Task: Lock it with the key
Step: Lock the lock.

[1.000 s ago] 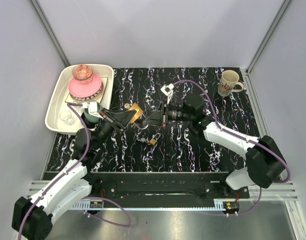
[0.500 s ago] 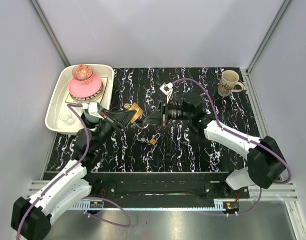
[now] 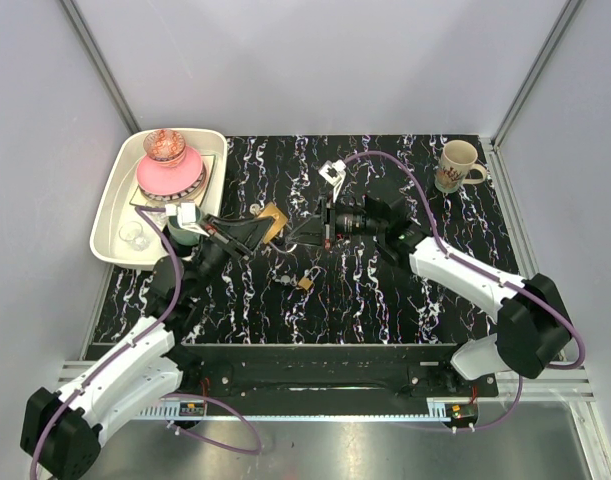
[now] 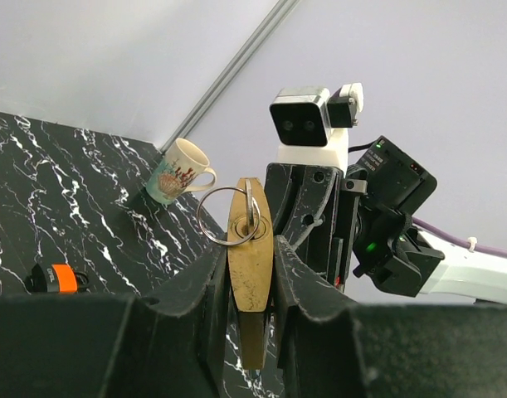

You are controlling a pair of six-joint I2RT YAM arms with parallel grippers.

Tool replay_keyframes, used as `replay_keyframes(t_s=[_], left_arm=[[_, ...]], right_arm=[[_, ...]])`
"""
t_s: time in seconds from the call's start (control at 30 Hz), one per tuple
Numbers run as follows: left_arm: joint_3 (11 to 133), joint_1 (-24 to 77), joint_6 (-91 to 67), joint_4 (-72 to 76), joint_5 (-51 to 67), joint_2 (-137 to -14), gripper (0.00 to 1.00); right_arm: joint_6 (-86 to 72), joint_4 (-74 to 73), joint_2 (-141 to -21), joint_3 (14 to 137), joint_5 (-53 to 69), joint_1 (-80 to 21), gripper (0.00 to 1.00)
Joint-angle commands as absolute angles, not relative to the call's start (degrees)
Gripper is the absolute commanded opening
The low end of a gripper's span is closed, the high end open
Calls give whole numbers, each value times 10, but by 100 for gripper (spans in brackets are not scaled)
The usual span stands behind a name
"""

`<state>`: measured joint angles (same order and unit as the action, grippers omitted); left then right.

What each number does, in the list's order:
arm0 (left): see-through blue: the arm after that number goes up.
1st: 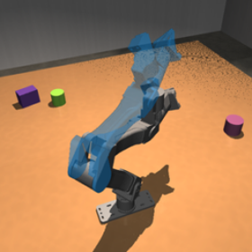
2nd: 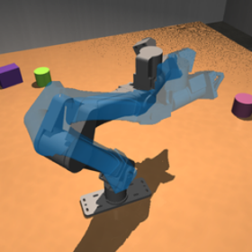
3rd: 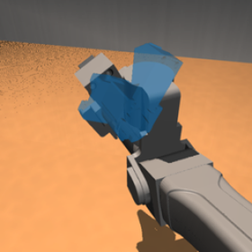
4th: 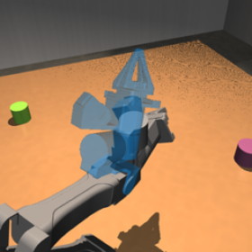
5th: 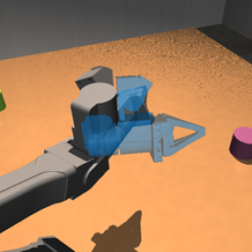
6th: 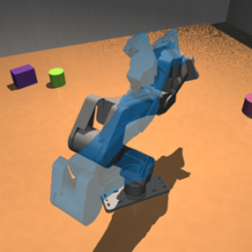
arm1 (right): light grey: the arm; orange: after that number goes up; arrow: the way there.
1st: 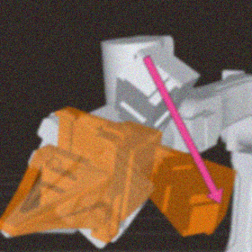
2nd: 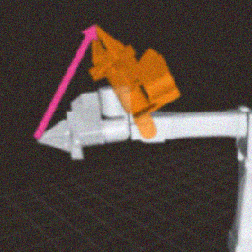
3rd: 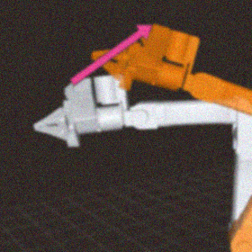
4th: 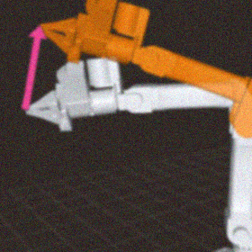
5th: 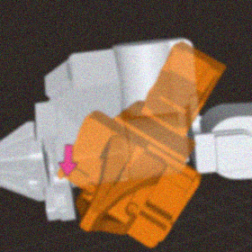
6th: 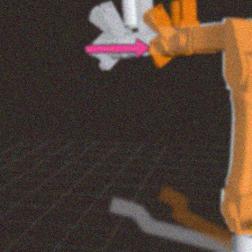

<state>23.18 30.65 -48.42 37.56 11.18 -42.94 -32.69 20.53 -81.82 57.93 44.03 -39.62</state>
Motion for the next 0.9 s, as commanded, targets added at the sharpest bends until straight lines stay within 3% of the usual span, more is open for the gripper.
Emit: replay_keyframes(t_s=[0.0, 0.87], left_arm=[[216, 369, -451, 257, 271, -469, 0], [214, 413, -443, 245, 272, -521, 0]], right_arm=[[-367, 382, -800, 681, 417, -420, 0], [-392, 418, -831, 735, 426, -419, 0]])
